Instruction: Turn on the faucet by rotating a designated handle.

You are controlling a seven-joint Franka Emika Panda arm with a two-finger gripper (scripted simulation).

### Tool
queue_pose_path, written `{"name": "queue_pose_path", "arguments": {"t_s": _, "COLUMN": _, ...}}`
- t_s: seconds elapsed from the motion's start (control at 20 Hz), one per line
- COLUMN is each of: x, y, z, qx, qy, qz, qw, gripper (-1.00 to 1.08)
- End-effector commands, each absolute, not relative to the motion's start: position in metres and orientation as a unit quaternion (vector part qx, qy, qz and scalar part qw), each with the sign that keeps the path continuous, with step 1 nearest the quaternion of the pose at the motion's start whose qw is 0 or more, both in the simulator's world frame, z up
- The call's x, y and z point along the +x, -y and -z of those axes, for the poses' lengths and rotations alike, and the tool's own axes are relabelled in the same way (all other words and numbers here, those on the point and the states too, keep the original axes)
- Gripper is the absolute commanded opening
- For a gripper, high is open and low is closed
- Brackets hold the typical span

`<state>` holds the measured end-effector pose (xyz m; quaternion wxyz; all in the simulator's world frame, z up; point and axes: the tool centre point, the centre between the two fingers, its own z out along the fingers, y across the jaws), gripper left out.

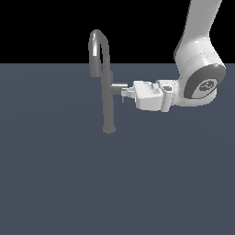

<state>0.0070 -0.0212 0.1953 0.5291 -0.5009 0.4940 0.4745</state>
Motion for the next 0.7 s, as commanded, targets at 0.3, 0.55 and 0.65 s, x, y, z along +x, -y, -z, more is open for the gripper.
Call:
{"name": "queue_pose_path", "arguments": {"t_s": 0.3, "x": 0.018, "y": 0.021, "z": -0.165, "qx": -0.492, "qy": -0.505, "qz": -0.480, "qw": 0.522, "gripper": -1.00}}
{"name": "queue_pose_path", "arguments": {"t_s": 0.55, "x": 0.025, "y": 0.021, "z": -0.144, "qx": -0.486, "qy": -0.513, "qz": -0.484, "qw": 0.516, "gripper": -1.00}}
{"name": "queue_pose_path", "arguments": {"t_s": 0.65, "x": 0.026, "y": 0.021, "z": -0.140, "qx": -0.485, "qy": -0.515, "qz": -0.485, "qw": 0.515, "gripper": -1.00}}
